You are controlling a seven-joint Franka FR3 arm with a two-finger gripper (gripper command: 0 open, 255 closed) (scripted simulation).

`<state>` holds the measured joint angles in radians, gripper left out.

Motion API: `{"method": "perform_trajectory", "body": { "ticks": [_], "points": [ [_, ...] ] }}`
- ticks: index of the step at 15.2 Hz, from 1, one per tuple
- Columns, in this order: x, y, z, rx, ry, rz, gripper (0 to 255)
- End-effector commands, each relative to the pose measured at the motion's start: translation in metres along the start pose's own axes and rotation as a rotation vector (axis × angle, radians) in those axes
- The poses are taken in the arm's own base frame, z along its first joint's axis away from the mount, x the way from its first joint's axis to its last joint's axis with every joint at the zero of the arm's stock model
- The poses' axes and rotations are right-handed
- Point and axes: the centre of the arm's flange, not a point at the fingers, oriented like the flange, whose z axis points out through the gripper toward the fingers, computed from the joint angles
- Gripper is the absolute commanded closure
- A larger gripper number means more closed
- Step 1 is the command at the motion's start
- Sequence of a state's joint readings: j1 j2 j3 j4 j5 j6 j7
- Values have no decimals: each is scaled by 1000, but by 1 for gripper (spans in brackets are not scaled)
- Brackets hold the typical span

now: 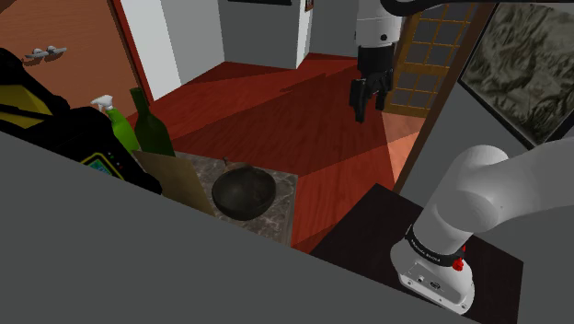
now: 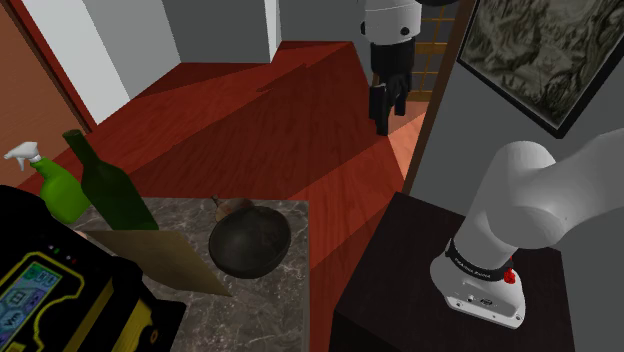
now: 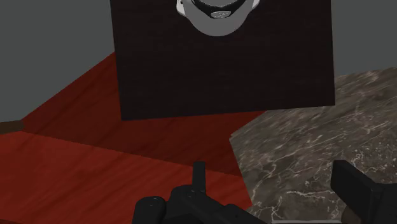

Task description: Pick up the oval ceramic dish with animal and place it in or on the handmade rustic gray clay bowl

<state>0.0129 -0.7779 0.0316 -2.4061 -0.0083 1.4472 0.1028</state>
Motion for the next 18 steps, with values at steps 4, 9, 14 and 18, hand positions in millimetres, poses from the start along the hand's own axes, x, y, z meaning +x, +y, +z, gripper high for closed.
{"method": "perform_trajectory", "body": {
  "ticks": [4,9,14,18],
  "points": [
    [32,-14,15,8,9,-5,0],
    [86,-38,38,20,23,-14,0],
    [140,-63,60,33,38,-23,0],
    [183,-83,78,43,50,-30,0]
  ]
}}
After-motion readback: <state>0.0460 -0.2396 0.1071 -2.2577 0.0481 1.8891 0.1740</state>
